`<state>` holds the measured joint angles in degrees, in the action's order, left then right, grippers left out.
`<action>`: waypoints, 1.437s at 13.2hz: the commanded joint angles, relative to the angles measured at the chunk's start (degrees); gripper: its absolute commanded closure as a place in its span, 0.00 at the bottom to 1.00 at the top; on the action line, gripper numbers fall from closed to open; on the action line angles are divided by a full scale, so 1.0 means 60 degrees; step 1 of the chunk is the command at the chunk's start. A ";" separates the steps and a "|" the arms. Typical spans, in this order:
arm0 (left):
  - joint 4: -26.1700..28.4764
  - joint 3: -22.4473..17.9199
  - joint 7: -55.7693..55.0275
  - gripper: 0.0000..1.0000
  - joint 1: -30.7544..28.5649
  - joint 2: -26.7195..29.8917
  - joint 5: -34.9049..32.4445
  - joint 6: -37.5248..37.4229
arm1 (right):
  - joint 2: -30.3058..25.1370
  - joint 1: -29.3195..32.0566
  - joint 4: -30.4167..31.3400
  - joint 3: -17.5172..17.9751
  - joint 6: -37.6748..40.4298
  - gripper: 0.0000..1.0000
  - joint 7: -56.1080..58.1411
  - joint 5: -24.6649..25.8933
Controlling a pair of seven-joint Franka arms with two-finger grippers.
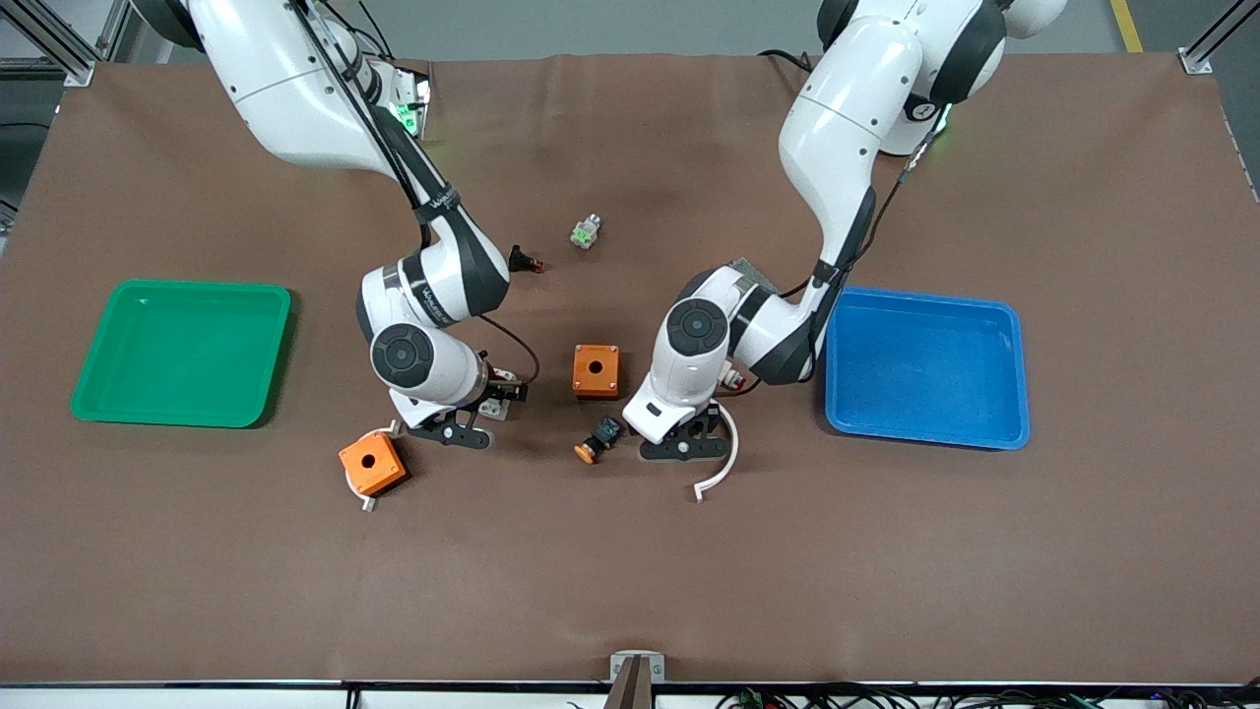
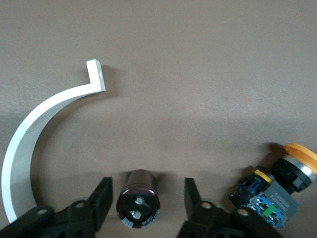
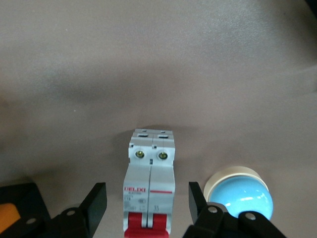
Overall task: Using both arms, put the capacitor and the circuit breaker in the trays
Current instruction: 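Carry the capacitor to the blue tray while the right gripper carries the breaker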
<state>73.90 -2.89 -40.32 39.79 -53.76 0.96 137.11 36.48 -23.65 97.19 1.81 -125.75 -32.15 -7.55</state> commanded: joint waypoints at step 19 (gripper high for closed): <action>0.1754 -0.0090 0.0696 1.00 -0.1577 0.3009 -0.0159 -0.3485 | -0.2929 0.2462 -0.0557 -0.0127 0.5021 1.00 0.4843 0.1301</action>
<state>75.85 -3.68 -38.71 31.38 -41.23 0.89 115.91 23.77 -9.19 87.72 0.56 -94.86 -5.11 -2.29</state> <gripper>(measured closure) 0.656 0.599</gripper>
